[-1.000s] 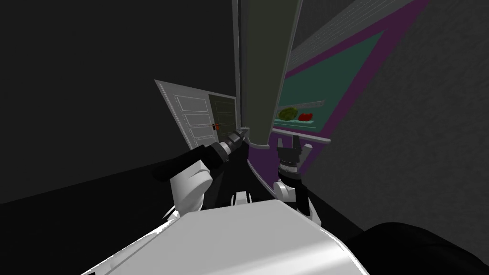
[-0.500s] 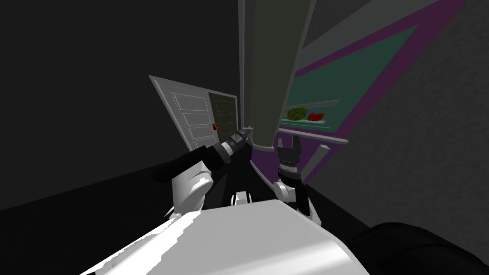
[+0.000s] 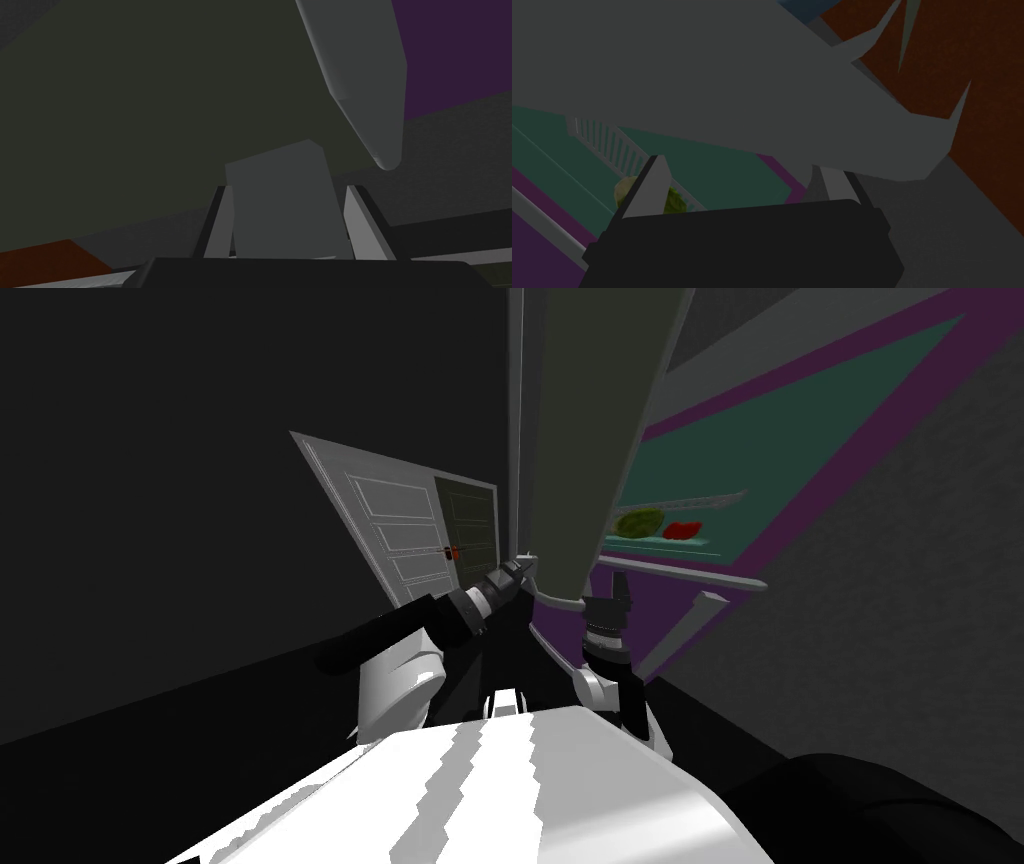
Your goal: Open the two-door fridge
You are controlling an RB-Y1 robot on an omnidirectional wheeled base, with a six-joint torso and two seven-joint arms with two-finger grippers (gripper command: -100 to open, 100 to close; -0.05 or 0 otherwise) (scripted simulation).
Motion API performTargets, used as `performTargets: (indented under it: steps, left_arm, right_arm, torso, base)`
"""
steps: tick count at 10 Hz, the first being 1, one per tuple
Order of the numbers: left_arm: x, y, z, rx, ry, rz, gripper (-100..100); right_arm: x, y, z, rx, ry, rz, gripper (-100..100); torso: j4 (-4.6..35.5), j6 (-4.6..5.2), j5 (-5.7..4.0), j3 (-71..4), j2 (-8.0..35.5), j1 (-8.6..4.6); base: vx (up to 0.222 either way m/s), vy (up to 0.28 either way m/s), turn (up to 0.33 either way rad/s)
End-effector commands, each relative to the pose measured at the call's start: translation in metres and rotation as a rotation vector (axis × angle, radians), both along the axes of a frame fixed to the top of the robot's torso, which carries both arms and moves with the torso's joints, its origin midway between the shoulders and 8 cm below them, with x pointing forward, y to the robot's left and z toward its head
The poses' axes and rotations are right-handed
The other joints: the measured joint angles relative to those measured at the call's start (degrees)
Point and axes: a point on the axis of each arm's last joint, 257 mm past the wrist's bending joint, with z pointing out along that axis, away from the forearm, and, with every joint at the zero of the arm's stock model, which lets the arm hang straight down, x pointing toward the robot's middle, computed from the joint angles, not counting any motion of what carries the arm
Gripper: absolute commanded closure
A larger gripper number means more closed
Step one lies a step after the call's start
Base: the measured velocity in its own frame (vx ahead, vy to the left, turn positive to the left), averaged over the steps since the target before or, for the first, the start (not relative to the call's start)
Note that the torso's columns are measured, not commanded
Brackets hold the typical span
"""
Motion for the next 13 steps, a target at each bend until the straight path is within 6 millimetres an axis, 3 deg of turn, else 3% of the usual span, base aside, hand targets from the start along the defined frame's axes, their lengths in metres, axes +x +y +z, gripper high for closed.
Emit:
performTargets:
  steps: [1,11,12,13]
  left_arm:
    - [-0.004,-0.004,0.001,-0.003,-0.001,-0.019,100]
    - [-0.032,-0.031,0.003,-0.011,-0.002,-0.137,100]
    - [-0.025,-0.033,0.006,0.002,0.015,-0.128,-100]
    - [-0.025,-0.033,0.006,0.002,0.014,-0.129,-100]
  right_arm:
    - [0.000,0.000,0.000,0.000,0.000,0.000,0]
    - [-0.006,-0.006,-0.001,-0.001,-0.006,-0.020,0]
    - [-0.008,-0.008,-0.001,-0.001,-0.008,-0.024,0]
    - [-0.009,-0.010,-0.001,-0.001,-0.008,-0.030,0]
  torso:
    - [0.0,0.00,0.05,-0.1,-0.1,0.14]
    - [0.0,-0.27,-0.01,-0.9,-0.9,-0.37]
    - [0.0,-0.31,0.02,-1.0,-0.9,-0.34]
    - [0.1,-0.27,-0.09,-0.6,-0.4,-0.54]
  base:
    - [0.119,0.174,-0.048]
    - [0.140,0.196,-0.075]
    - [0.023,0.108,0.073]
    - [-0.033,0.024,0.038]
